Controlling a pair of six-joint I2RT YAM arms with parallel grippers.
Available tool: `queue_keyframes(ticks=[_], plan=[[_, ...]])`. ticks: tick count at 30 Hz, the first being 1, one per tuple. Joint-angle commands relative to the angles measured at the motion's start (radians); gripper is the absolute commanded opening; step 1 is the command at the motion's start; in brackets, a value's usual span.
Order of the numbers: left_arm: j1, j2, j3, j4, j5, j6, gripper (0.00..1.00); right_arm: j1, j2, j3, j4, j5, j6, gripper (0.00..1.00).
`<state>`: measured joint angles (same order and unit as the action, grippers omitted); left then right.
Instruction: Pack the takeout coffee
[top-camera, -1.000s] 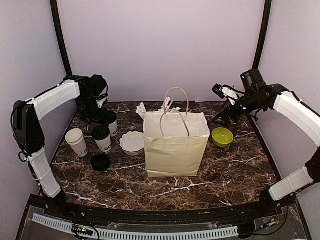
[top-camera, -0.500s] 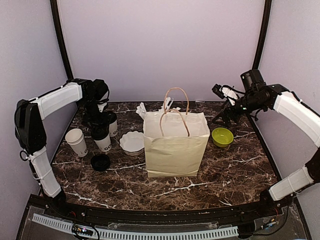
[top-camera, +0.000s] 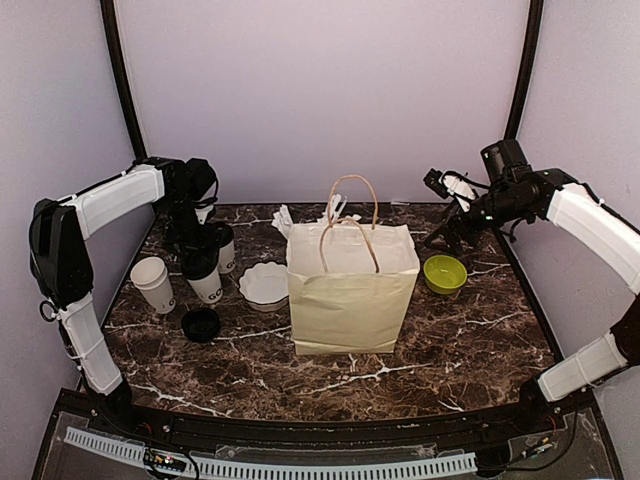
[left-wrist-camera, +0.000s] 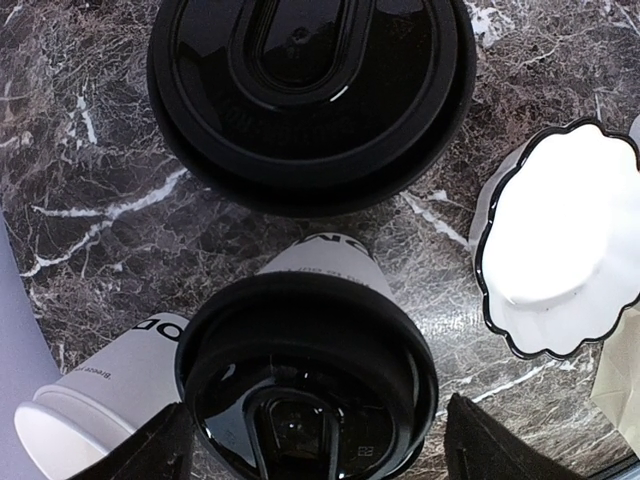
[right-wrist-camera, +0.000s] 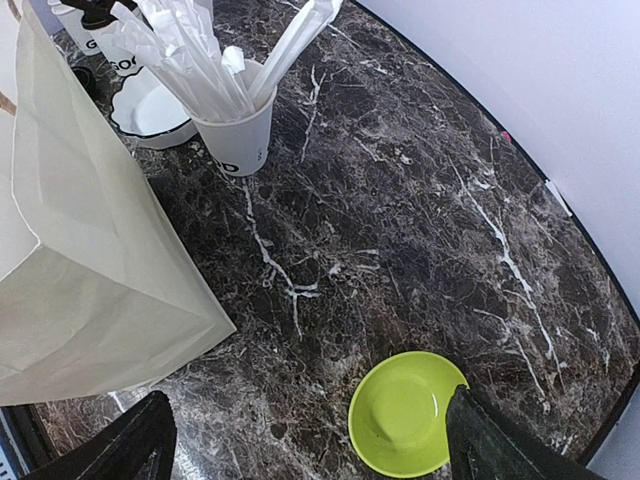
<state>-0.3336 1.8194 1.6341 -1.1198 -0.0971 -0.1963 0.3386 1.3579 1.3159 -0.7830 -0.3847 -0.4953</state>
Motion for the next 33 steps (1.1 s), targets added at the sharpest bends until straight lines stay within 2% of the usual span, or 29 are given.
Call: queue_keyframes(ticks=[1, 16, 23, 33], plan=[[0.005, -0.027, 0.024, -0.025, -0.004, -0.014, 0.89, -0.002, 0.009, -0.006, 0.009, -0.019, -0.005, 0.95], [0.005, -0.036, 0.002, -0.021, -0.069, -0.046, 0.91, -0.003, 0.016, 0.000, -0.003, -0.027, -0.005, 0.94], [0.005, -0.029, -0.006, -0.004, 0.019, -0.036, 0.85, -0.003, 0.019, 0.000, -0.005, -0.025, -0.006, 0.94], [0.005, -0.012, -0.028, -0.008, 0.019, -0.040, 0.82, -0.003, 0.025, -0.001, -0.003, -0.025, -0.009, 0.93]])
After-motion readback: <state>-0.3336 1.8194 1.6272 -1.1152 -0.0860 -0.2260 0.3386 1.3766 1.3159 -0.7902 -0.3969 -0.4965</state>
